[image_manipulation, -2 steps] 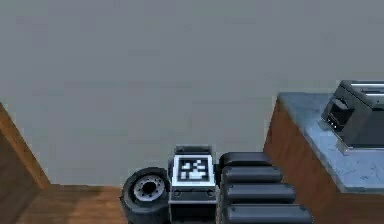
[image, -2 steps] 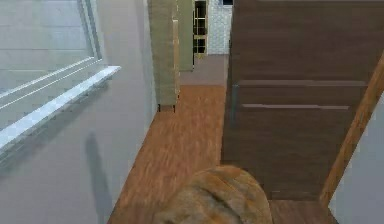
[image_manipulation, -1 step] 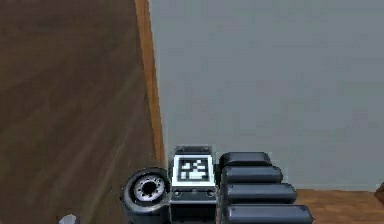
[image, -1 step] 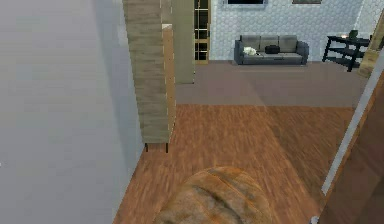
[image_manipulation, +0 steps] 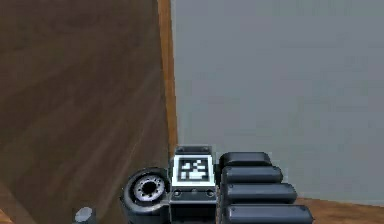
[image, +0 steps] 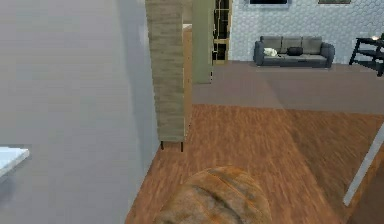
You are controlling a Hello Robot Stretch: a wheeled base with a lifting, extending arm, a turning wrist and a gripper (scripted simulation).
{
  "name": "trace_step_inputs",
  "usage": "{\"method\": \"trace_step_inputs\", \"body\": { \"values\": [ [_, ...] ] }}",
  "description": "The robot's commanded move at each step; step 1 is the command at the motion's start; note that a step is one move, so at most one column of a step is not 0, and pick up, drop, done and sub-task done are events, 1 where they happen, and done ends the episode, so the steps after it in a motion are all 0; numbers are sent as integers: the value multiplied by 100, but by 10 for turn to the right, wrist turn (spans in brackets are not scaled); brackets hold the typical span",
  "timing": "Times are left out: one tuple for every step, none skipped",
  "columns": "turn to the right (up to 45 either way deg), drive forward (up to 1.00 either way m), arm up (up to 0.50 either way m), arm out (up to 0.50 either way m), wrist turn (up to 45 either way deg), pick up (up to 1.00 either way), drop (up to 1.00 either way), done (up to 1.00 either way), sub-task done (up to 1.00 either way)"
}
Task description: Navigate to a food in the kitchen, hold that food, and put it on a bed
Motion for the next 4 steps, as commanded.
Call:
{"method": "trace_step_inputs", "body": {
  "values": [
    [0, 15, 0, 0, 0, 0, 0, 0, 0],
    [60, 0, 0, 0, 0, 0, 0, 0, 0],
    [0, 15, 0, 0, 0, 0, 0, 0, 0],
    [0, 30, 0, 0, 0, 0, 0, 0, 0]
  ]
}}
